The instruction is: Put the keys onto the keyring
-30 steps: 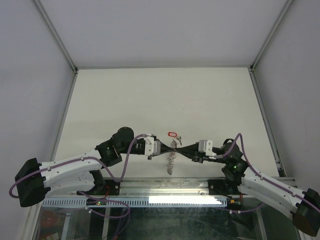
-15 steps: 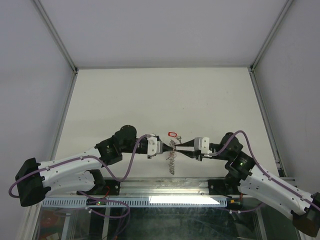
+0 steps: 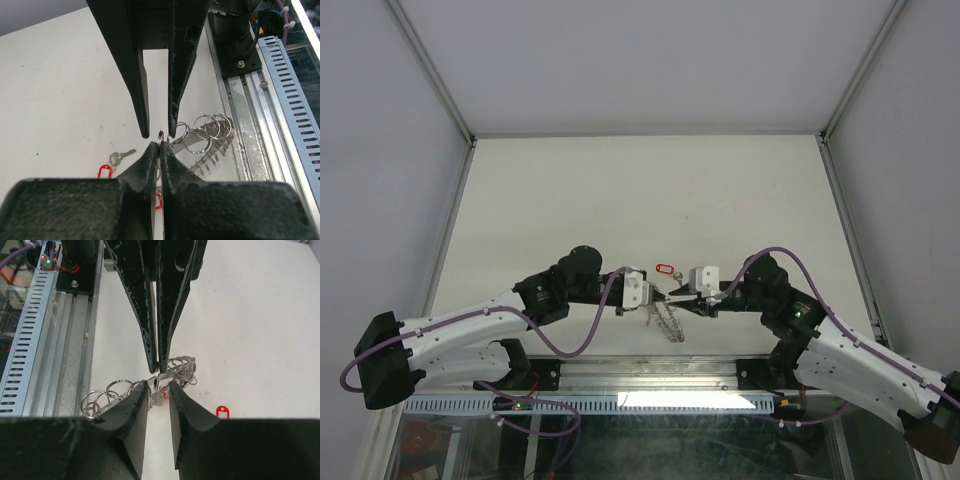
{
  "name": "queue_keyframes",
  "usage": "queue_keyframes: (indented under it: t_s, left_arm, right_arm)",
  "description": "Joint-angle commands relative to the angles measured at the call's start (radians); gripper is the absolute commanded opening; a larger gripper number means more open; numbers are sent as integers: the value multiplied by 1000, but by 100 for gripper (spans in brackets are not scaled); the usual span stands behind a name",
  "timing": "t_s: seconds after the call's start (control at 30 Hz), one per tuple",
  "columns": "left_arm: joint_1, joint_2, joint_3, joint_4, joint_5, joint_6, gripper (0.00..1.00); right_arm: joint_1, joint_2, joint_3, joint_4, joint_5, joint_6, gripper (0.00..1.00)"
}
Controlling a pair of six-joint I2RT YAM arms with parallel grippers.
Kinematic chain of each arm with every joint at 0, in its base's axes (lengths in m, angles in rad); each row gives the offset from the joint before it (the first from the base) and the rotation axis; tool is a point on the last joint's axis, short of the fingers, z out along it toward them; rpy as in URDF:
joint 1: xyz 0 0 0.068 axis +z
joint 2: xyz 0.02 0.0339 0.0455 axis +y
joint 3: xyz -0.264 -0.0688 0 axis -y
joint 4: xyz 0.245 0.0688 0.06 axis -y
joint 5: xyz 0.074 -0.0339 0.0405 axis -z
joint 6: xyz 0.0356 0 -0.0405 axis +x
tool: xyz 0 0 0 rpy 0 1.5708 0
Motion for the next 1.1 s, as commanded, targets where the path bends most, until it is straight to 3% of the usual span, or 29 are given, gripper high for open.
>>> queue_keyframes:
  t_s: [0.0, 1.07]
  left_arm:
    - [-5, 2, 59, 35, -13, 24, 0]
    - [-5, 29, 83, -13, -3, 30, 0]
  right_arm:
    - [5, 29, 56, -13, -13, -8, 26]
    - [4, 68, 49, 55, 0, 12, 22]
